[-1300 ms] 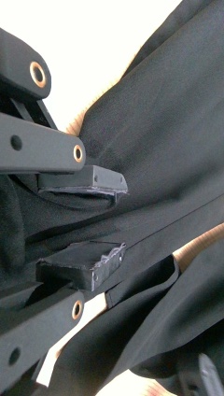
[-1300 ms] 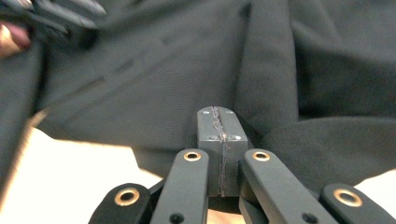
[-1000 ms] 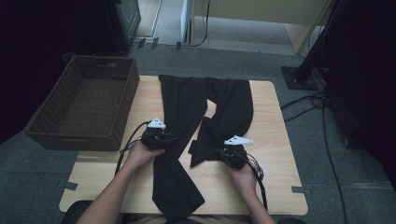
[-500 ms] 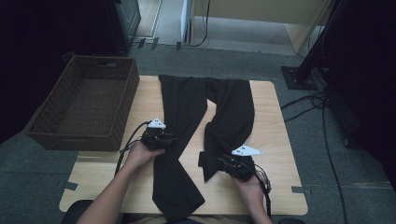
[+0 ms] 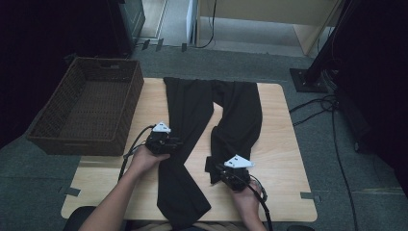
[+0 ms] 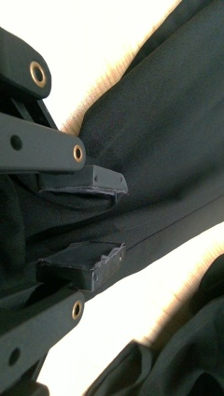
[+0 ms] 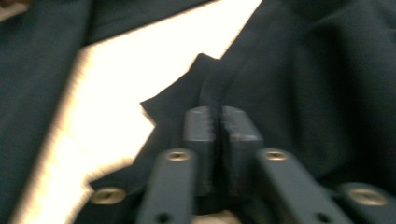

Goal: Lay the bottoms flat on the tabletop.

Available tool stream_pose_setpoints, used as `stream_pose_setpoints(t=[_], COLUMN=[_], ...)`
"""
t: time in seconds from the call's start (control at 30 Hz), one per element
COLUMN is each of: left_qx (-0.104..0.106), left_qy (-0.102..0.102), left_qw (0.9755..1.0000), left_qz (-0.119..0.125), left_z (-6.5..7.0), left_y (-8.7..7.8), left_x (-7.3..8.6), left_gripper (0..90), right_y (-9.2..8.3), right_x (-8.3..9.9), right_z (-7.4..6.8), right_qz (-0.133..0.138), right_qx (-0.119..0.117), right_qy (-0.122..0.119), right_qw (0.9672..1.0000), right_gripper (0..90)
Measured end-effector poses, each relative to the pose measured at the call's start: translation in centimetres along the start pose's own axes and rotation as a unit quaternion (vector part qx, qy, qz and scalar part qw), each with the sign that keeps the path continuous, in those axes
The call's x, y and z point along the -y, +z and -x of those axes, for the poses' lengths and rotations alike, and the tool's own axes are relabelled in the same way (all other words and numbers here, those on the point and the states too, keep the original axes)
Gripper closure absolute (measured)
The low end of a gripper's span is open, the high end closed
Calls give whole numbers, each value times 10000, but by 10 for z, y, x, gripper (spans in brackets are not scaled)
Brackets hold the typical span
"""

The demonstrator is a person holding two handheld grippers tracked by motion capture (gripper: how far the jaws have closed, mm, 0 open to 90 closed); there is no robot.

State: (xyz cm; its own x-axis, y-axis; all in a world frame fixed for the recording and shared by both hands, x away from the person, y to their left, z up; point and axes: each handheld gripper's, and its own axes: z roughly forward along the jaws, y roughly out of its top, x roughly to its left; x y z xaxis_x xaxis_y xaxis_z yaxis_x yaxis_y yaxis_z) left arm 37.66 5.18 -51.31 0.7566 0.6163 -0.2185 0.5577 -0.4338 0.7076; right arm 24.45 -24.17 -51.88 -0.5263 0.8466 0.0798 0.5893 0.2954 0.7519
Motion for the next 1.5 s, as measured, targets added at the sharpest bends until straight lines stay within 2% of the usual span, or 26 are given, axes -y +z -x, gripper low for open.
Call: stream_pose_setpoints(t=[0.17,0.27,0.33,0.43,0.5,0.57,0.63,0.73,0.8,0.83,0.9,1.07,1.13,1.23,1.43,1.5], left_qx=[-4,0,-5,-9,-12,-14,-14,-8,-3,-4,-4,-14,-12,23,7,-5], left_qy=[-7,-9,-9,-22,-20,-13,3,6,5,20,23,18,29,-25,-23,-27], left_qw=[10000,10000,10000,10000,10000,10000,10000,10000,10000,10000,10000,10000,10000,10000,10000,10000], left_qz=[3,6,10,13,15,11,6,11,12,-1,7,11,8,13,-23,-28], left_z=[0,0,0,0,1,1,1,0,1,0,0,1,1,-1,-2,-2], left_y=[0,0,0,0,0,0,0,0,0,0,0,0,0,0,-3,-4], left_x=[0,0,0,0,0,0,0,0,0,0,0,0,0,0,1,1], left_gripper=[648,648,648,647,647,647,646,646,646,646,646,644,644,643,642,641], right_y=[-10,-23,-32,-46,-47,-42,-29,-3,11,18,27,32,35,44,58,60], right_x=[2,-4,-14,-40,-56,-72,-88,-100,-102,-102,-101,-99,-96,-90,-77,-71], right_z=[17,23,23,19,18,20,23,28,30,30,31,43,49,57,64,64], right_qz=[-153,56,206,426,445,504,398,140,61,24,26,120,87,9,-184,-290], right_qx=[3,-84,-106,-204,-266,-326,-459,-531,-556,-583,-631,-364,-267,-105,-64,-48], right_qy=[417,605,593,436,337,231,211,192,191,159,157,126,196,178,318,272], right_qw=[9990,9981,9980,9979,9981,9979,9979,9983,9983,9982,9979,9992,9994,9998,9993,9992], right_gripper=[893,892,891,888,888,886,883,874,803,733,715,691,679,673,658,657])
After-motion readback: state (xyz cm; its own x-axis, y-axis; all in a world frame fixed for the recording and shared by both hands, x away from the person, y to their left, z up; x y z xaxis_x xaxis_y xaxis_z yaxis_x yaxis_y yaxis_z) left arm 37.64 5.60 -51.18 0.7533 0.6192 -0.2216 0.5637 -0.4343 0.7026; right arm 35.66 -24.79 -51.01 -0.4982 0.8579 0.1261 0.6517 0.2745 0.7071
